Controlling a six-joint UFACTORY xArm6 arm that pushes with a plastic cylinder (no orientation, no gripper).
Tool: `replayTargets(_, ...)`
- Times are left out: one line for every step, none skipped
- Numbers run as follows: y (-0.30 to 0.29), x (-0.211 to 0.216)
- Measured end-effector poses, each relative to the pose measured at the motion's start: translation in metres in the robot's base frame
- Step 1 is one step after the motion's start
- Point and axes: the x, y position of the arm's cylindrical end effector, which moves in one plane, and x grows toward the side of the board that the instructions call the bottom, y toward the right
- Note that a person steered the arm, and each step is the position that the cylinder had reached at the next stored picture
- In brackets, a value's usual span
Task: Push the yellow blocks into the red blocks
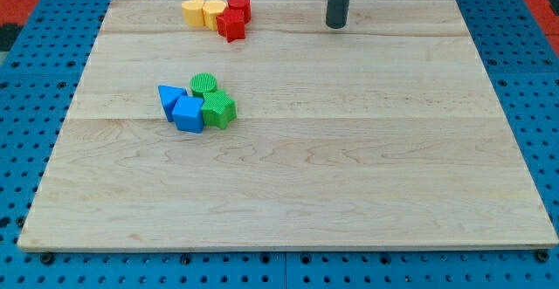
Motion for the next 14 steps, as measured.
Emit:
replayTargets(0.002,0.000)
replayTargets(0.002,0.001)
replayTargets(0.004,0.012)
replayTargets(-0.005,0.063)
replayTargets(-0.046,0.075)
replayTargets(-0.100,0.069)
replayTargets(-0.163,0.064)
replayTargets(-0.218,0.038)
replayTargets(-0.256,0.004)
replayTargets(-0.310,-0.011)
replayTargets(-0.264,-0.024)
replayTargets(-0.224,-0.024)
replayTargets(-0.235,-0.026)
replayTargets(-0.203,-0.040)
